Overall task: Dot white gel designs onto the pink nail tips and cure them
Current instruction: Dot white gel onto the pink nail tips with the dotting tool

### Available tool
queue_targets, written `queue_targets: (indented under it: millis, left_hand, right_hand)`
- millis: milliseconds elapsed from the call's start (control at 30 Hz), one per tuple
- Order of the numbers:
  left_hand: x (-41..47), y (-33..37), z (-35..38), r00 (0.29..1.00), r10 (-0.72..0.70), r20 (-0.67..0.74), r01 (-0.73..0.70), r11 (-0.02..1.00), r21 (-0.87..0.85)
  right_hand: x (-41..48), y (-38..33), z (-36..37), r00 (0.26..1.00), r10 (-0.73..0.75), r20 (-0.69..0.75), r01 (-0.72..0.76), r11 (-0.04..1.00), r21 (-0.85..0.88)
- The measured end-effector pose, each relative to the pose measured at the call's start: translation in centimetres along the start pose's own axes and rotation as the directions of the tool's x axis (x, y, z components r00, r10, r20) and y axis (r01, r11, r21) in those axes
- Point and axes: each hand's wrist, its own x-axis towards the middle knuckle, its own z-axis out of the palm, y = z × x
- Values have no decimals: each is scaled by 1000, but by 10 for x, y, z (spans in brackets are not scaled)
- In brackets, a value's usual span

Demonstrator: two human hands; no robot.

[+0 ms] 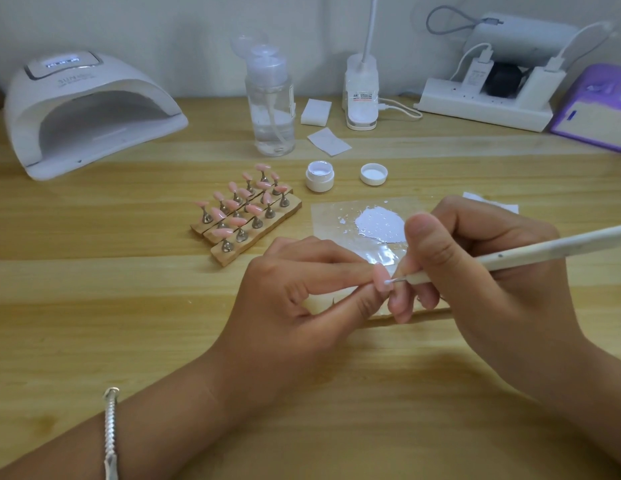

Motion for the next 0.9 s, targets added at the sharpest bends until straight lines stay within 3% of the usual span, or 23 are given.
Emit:
queue_targets:
  millis: [333,567,733,900]
  left_hand:
    - [0,-1,0,1000,6,0,-6,1000,2]
    - [-1,-4,1,999,-22,-34,21,1000,-19]
    - [-1,-4,1,997,-35,-67,33,999,-30]
    - [0,-4,1,995,-37,-93,33,999,-39]
  right_hand:
    - [1,0,-2,1000,11,-1,-11,998,64]
    - [18,-3,-18,987,43,-153,-24,992,126]
    - [33,10,-43,972,68,-225,-89,992,-85]
    - [34,33,-59,975,185,-124,-217,914,-342]
